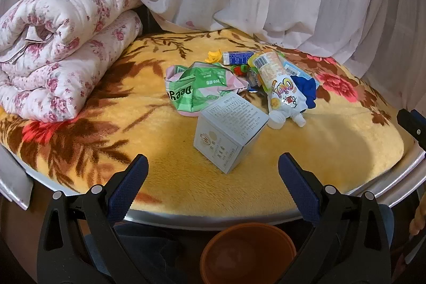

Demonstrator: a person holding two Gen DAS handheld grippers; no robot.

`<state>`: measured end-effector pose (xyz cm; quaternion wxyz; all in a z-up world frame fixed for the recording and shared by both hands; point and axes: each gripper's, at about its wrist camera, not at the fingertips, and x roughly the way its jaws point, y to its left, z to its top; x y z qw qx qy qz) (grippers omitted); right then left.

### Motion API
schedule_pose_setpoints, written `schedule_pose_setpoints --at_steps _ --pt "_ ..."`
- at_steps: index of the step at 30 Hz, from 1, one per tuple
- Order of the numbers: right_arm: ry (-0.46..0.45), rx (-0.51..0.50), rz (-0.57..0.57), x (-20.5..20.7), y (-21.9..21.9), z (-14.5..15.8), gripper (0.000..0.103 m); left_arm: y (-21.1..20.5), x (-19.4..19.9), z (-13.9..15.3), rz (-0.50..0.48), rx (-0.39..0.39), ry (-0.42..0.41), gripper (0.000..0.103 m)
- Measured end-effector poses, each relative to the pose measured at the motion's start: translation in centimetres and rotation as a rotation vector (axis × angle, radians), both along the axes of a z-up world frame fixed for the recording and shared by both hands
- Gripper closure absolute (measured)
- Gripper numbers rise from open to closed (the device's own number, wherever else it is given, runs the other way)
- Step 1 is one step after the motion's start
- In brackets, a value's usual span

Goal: Collect trash

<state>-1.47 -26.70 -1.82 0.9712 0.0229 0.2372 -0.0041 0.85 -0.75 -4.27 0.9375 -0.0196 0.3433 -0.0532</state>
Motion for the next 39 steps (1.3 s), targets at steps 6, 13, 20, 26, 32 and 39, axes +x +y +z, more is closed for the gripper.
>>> schedule_pose_setpoints --at_steps 6,13,20,26,32,39 --pt "0.001 -0.001 0.0 0.0 0.2 -0.1 0.016 -0.1 0.2 -0.1 -0.009 0.0 0.008 0.008" --pt "0.008 -0.003 0.002 -0.2 0.8 -0.6 0.016 0.0 0.9 -0.6 -0.023 0.001 0.022 0.008" --pt "0.035 -0.001 0.01 0.9 0.8 -0.7 0.015 -0.3 2.6 -1.5 -0.103 0.028 -0.016 0.008" --pt "0.058 -0.011 0.012 1.6 1.0 -1.0 0.015 -0.8 4.0 -2.1 -0.174 0.053 -0.054 0.008" --pt "0.077 -0.024 0.015 2.6 1.3 -1.2 0.015 -1.1 6.5 -3.4 -0.235 0.044 -0.051 0.008" --pt "0.094 -0.03 0.012 3.7 1.7 -1.6 0.015 -0.5 8.4 -4.4 -0.266 -0.029 -0.023 0.032"
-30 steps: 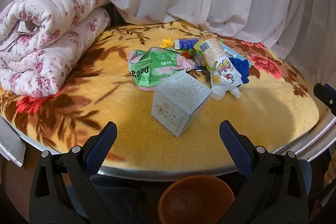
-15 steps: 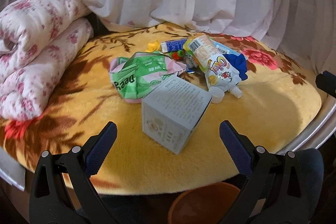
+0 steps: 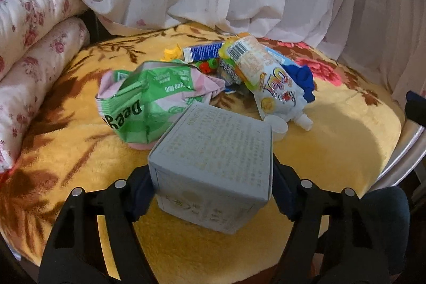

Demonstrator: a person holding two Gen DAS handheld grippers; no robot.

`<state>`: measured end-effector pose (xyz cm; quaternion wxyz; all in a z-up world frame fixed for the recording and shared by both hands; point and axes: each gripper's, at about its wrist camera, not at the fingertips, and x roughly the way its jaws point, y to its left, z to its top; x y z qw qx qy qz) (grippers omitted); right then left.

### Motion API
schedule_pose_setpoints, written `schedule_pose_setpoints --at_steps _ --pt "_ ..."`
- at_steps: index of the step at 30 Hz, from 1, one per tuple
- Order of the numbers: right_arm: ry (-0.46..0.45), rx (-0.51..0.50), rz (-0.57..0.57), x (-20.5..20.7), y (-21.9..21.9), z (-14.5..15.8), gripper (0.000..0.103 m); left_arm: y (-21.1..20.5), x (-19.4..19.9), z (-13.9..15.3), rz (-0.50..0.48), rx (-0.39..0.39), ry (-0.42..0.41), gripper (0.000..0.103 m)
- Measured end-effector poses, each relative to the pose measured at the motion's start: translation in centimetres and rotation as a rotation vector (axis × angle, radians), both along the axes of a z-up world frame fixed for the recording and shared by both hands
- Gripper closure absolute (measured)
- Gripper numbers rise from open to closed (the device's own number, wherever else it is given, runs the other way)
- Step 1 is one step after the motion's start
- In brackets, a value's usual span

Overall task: Collect trash
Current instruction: 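Grasp the white paper box with the left tool while the right tool grasps the white drink pouch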

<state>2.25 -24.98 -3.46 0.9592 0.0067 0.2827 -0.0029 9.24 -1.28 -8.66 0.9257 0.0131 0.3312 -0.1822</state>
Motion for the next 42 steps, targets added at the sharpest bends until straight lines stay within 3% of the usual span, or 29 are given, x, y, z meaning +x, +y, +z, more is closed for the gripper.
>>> schedule_pose_setpoints --at_steps 7,14,20,28,30,32,34,38,42 --pt "0.016 0.018 0.027 1.7 0.7 -0.8 0.015 0.5 -1.1 0.7 -0.007 -0.02 0.002 0.033" --pt "0.01 0.052 0.13 4.7 3.1 -1.0 0.015 1.4 -3.8 2.0 0.008 -0.026 -0.019 0.033" --pt "0.022 0.05 0.228 9.7 5.4 -0.7 0.015 1.7 -5.6 2.6 -0.001 -0.027 -0.031 0.033" --pt "0.148 -0.115 0.204 19.3 8.1 -3.0 0.018 2.9 -6.1 2.5 0.013 -0.057 -0.014 0.033" --pt "0.176 -0.175 0.184 20.7 8.9 -3.8 0.023 3.2 -6.0 2.4 0.017 -0.057 -0.012 0.033" --pt "0.199 -0.216 0.183 21.6 9.5 -4.5 0.039 3.4 -6.0 2.3 0.022 -0.059 -0.011 0.033" --pt "0.215 -0.243 0.185 22.1 9.9 -5.0 0.047 3.5 -6.0 2.2 0.025 -0.057 -0.009 0.033" --pt "0.189 -0.154 0.186 21.6 8.9 -3.9 0.051 3.8 -6.0 2.0 0.031 -0.063 0.002 0.033" --pt "0.126 -0.064 0.175 19.5 6.9 -0.9 0.052 3.7 -6.5 2.2 0.029 -0.064 -0.002 0.033"
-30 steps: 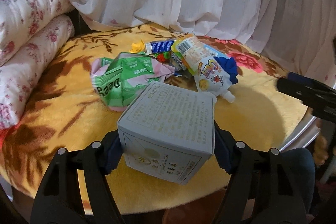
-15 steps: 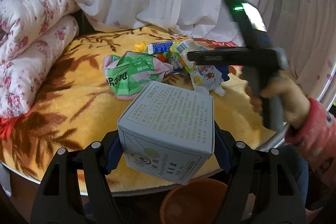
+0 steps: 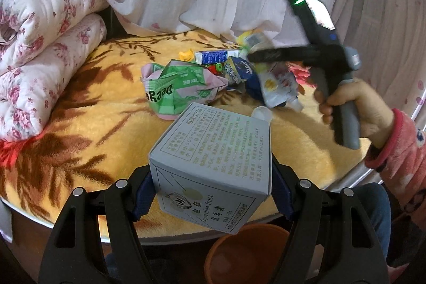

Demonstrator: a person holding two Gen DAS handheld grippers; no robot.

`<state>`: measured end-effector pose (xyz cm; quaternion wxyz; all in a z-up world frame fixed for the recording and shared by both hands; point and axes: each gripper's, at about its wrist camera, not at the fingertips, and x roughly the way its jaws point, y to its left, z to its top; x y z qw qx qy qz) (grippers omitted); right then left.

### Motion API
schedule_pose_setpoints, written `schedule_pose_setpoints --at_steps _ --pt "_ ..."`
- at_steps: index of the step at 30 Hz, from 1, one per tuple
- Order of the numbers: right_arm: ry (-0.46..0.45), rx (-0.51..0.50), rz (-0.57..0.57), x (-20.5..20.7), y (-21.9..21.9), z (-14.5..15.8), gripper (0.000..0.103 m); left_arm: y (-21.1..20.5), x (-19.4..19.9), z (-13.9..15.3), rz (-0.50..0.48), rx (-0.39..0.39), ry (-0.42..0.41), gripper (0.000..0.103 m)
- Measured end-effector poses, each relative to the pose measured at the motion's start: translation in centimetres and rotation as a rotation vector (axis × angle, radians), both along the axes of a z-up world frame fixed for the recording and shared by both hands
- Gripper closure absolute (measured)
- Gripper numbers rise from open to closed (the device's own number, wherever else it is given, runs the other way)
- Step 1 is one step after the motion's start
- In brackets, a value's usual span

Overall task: Collect trash
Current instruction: 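Grasp the white paper box with the left tool while the right tool grasps the white drink pouch, then carry the box and pouch down and drop both into the orange bin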

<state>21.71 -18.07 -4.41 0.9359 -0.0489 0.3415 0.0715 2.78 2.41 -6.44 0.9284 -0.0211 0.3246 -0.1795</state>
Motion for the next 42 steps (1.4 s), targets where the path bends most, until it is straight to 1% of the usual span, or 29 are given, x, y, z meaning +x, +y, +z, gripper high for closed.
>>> schedule_pose_setpoints --at_steps 2,5,7,11,14,16,21,25,28,35,42 --pt "-0.03 0.04 -0.003 -1.4 -1.2 1.7 0.052 -0.2 -0.3 0.2 -0.004 0.003 -0.005 0.033" --pt "-0.051 0.1 0.01 -3.2 -2.4 3.7 0.052 -0.7 -0.9 0.8 -0.018 0.006 -0.015 0.033" --pt "-0.073 0.128 0.028 -5.2 -3.1 5.1 0.052 -1.2 -1.3 1.2 -0.03 0.007 -0.024 0.033" --pt "-0.118 0.143 0.074 -9.9 -3.7 7.1 0.052 -2.1 -2.3 1.9 -0.057 0.018 -0.032 0.033" --pt "-0.139 0.126 0.099 -13.0 -3.7 7.1 0.052 -2.7 -3.0 1.9 -0.075 0.036 -0.026 0.033" --pt "-0.133 0.13 0.12 -15.3 -3.8 6.4 0.052 -3.1 -3.7 1.6 -0.092 0.049 -0.015 0.033" --pt "-0.059 0.168 0.157 -19.6 -4.0 3.7 0.052 -4.1 -5.4 0.3 -0.141 0.086 0.029 0.033" --pt "-0.008 0.164 0.167 -22.1 -4.0 1.5 0.051 -5.0 -6.4 -1.2 -0.177 0.118 0.076 0.033" --pt "0.03 0.152 0.179 -23.6 -3.6 0.1 0.051 -5.7 -6.9 -2.9 -0.208 0.141 0.129 0.033" --pt "0.17 0.151 0.191 -24.9 -2.8 -5.2 0.051 -7.2 -7.0 -8.4 -0.259 0.2 0.324 0.033" --pt "0.314 0.146 0.16 -24.1 -2.2 -11.0 0.051 -6.8 -5.5 -14.1 -0.211 0.236 0.548 0.033"
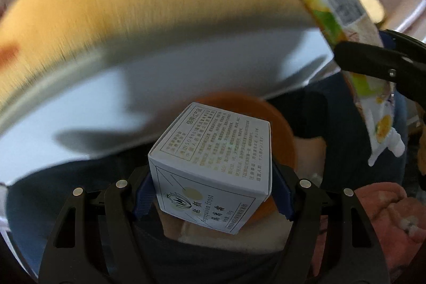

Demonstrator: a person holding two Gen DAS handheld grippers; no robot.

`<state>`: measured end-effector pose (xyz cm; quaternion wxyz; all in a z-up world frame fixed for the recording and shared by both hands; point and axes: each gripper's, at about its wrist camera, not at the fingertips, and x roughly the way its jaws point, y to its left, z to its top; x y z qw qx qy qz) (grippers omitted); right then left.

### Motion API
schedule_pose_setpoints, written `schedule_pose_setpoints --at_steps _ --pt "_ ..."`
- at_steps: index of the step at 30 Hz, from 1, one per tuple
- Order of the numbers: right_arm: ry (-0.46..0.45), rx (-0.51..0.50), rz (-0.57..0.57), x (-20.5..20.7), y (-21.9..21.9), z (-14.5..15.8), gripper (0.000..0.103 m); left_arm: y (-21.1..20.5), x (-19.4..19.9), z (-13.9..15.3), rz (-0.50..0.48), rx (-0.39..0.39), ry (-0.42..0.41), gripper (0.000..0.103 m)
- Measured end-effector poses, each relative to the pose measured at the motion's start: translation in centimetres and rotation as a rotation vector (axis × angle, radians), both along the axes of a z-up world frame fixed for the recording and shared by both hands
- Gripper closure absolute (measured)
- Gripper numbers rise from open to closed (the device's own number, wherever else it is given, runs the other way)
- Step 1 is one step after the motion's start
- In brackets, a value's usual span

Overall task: Collect trash
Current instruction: 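Carry the box and pouch down and drop both into the orange bin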

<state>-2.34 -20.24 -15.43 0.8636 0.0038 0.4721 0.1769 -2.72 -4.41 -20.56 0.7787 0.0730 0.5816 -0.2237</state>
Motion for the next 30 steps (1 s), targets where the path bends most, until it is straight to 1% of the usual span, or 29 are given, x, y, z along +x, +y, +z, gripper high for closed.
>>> schedule_pose_setpoints --at_steps 2,3,8,10,11,12,14,16,17,21,22,30 --pt "0.028 0.001 -0.008 0.3 0.0 -1.2 0.051 0.1 0.2 -1.5 0.011 0.019 0.051 0.033" --pt "0.055 0.011 -0.011 0.6 0.0 -2.0 0.051 0.0 0.3 -1.9 0.01 0.027 0.064 0.033" --pt "0.117 0.006 -0.005 1.1 0.7 -4.5 0.049 -0.4 0.3 -2.9 0.004 0.063 0.098 0.032" --pt "0.126 0.004 -0.013 1.2 0.8 -5.0 0.043 -0.4 0.5 -3.3 0.01 0.078 0.113 0.031" --pt "0.127 0.003 -0.017 1.2 0.8 -5.2 0.036 -0.3 0.6 -3.4 0.016 0.083 0.117 0.031" --pt "0.127 0.002 -0.022 1.2 0.8 -5.2 0.033 -0.1 0.7 -3.4 0.024 0.092 0.115 0.03" --pt "0.12 0.003 -0.028 1.1 0.6 -5.2 0.03 -0.1 0.8 -3.4 0.03 0.099 0.119 0.021" --pt "0.111 -0.001 -0.038 1.0 0.4 -5.0 0.027 0.0 0.9 -3.3 0.03 0.101 0.117 0.021" --pt "0.109 0.003 -0.043 1.0 0.3 -5.0 0.027 -0.6 0.6 -4.0 0.027 0.103 0.113 0.021" --pt "0.095 0.014 -0.058 0.7 -0.2 -4.6 0.027 -0.9 0.2 -4.7 0.019 0.113 0.101 0.021" --pt "0.089 0.015 -0.061 0.6 -0.3 -4.4 0.027 -0.9 -0.1 -4.1 0.019 0.115 0.1 0.021" --pt "0.047 0.03 -0.076 0.3 -0.7 -2.7 0.027 -0.9 -0.1 -3.4 0.03 0.108 0.086 0.021"
